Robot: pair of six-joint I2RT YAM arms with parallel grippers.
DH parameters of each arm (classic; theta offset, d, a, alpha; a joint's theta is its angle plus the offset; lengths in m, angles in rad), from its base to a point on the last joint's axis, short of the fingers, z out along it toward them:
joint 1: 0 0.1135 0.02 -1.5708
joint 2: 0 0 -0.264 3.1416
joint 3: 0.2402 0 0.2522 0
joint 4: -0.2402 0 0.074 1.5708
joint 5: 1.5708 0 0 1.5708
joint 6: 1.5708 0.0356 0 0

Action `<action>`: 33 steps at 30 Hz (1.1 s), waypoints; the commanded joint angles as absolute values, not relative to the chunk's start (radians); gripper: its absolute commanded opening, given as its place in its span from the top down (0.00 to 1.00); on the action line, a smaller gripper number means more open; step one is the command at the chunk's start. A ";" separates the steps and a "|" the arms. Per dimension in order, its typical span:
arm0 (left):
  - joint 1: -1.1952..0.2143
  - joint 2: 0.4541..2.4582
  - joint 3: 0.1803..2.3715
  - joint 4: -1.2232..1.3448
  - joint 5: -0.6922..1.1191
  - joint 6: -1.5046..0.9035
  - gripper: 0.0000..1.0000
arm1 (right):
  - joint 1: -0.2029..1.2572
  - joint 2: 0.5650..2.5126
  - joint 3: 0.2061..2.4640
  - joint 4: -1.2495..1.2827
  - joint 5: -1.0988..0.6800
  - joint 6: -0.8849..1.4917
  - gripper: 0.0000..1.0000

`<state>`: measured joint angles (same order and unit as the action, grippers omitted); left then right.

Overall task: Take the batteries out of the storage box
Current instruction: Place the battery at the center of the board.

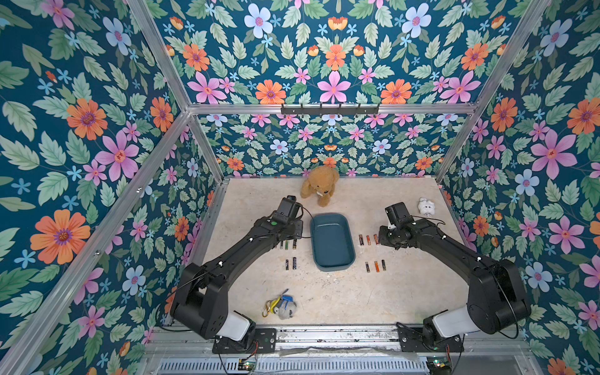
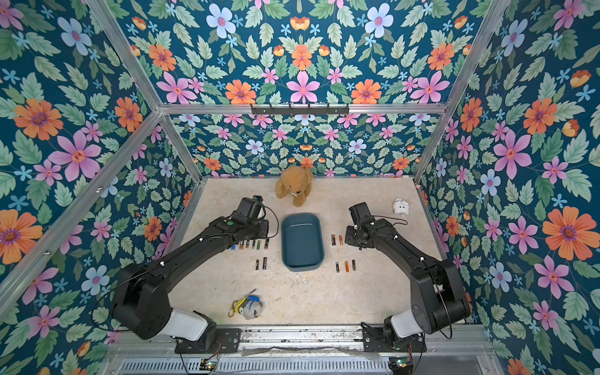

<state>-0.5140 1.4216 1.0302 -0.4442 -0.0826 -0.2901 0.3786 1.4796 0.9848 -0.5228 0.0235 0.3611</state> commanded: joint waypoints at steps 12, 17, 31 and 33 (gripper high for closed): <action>-0.445 1.258 0.717 -0.407 -0.045 -0.423 0.86 | 0.380 1.474 0.978 -0.534 0.018 0.353 0.72; -0.443 1.227 0.645 -0.370 -0.046 -0.469 0.86 | 0.379 1.485 0.988 -0.541 0.018 0.349 0.72; -0.442 1.304 0.603 -0.304 -0.040 -0.482 0.86 | 0.379 1.481 0.982 -0.546 0.026 0.346 0.72; -0.440 1.312 0.603 -0.301 -0.038 -0.482 0.86 | 0.379 1.482 0.982 -0.545 0.026 0.345 0.72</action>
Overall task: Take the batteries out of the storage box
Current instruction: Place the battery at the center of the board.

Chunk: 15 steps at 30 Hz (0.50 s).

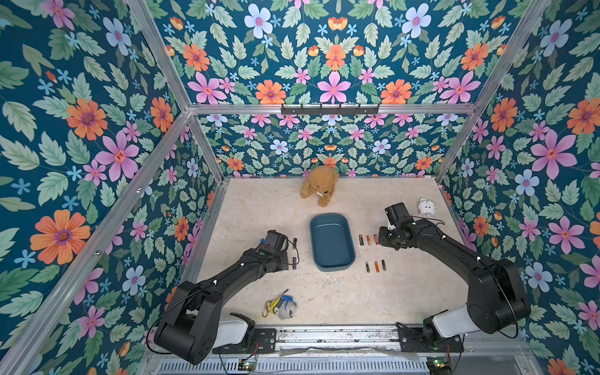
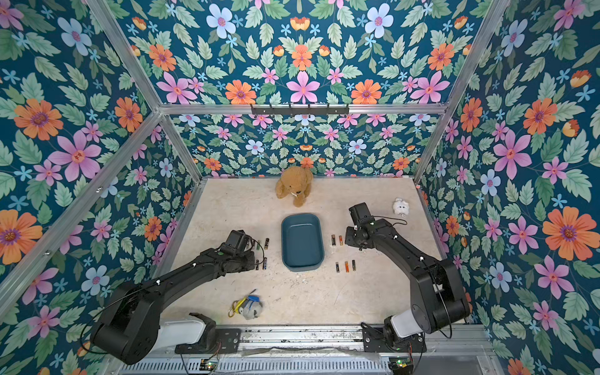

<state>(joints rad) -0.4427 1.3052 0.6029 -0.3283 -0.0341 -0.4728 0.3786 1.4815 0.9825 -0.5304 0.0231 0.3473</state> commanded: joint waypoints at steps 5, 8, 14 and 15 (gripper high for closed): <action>-0.437 1.337 0.602 -0.288 -0.028 -0.479 0.86 | 0.379 1.491 0.986 -0.545 0.028 0.341 0.72; -0.436 1.348 0.606 -0.283 -0.028 -0.477 0.86 | 0.379 1.494 0.987 -0.545 0.026 0.342 0.72; -0.433 1.374 0.607 -0.276 -0.019 -0.472 0.86 | 0.379 1.499 0.988 -0.545 0.028 0.338 0.72; -0.433 1.376 0.607 -0.276 -0.020 -0.472 0.86 | 0.379 1.499 0.988 -0.544 0.028 0.338 0.72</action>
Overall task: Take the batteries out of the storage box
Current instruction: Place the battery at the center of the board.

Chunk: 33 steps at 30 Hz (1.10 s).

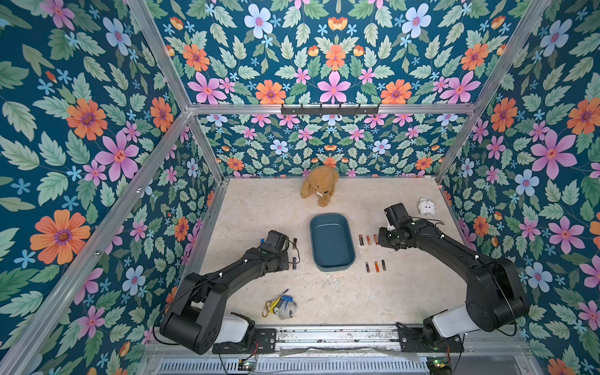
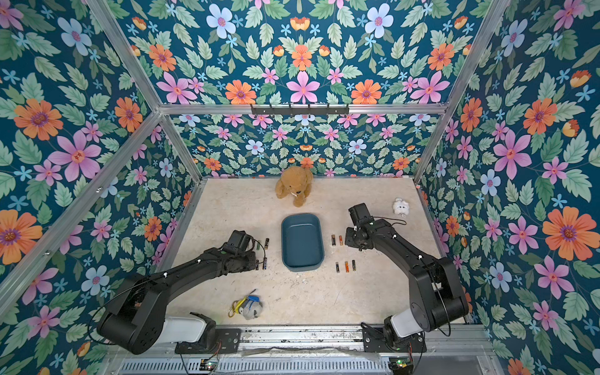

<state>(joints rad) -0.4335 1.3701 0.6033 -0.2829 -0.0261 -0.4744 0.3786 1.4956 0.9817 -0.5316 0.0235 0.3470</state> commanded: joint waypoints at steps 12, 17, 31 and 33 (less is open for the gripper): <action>-0.433 1.411 0.606 -0.276 -0.017 -0.475 0.86 | 0.379 1.500 0.987 -0.544 0.029 0.338 0.72; -0.433 1.407 0.605 -0.283 -0.017 -0.475 0.86 | 0.379 1.499 0.989 -0.546 0.031 0.336 0.72; -0.436 1.398 0.597 -0.295 -0.011 -0.482 0.86 | 0.379 1.478 1.006 -0.563 0.035 0.333 0.72; -0.436 1.405 0.595 -0.292 -0.012 -0.483 0.86 | 0.379 1.468 1.002 -0.565 0.041 0.333 0.72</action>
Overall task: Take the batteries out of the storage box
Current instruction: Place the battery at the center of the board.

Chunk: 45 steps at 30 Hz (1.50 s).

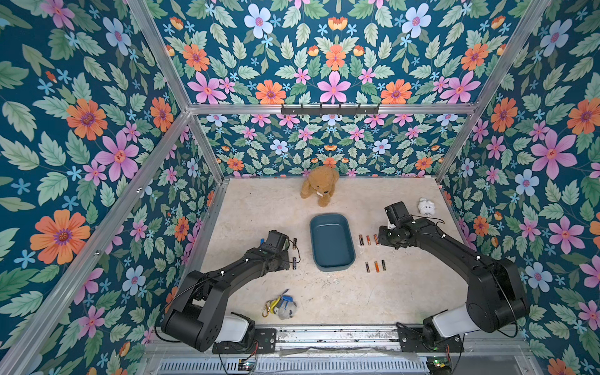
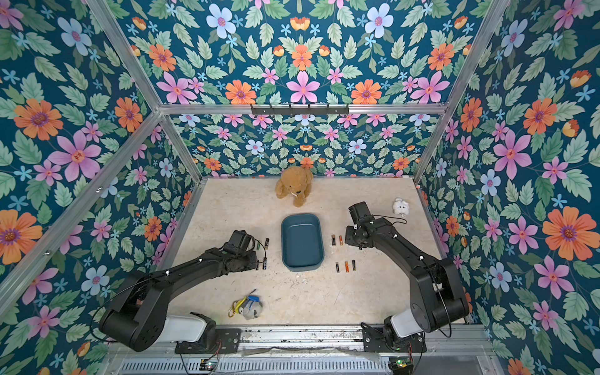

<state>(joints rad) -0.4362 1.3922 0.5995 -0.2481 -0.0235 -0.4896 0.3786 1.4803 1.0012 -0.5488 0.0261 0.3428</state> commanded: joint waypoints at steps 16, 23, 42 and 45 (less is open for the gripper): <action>-0.446 1.400 0.575 -0.298 -0.019 -0.491 0.80 | 0.379 1.480 1.020 -0.572 0.040 0.336 0.72; -0.446 1.404 0.576 -0.305 -0.029 -0.494 0.80 | 0.379 1.481 1.022 -0.573 0.040 0.333 0.72; -0.461 1.390 0.568 -0.329 -0.046 -0.508 0.82 | 0.379 1.479 1.023 -0.571 0.035 0.335 0.72; -0.463 1.389 0.568 -0.336 -0.048 -0.513 0.83 | 0.379 1.480 1.021 -0.573 0.035 0.334 0.72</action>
<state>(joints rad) -0.4606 1.3834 0.5774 -0.2249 -0.0544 -0.4988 0.3786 1.4796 1.0164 -0.5663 0.0299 0.3397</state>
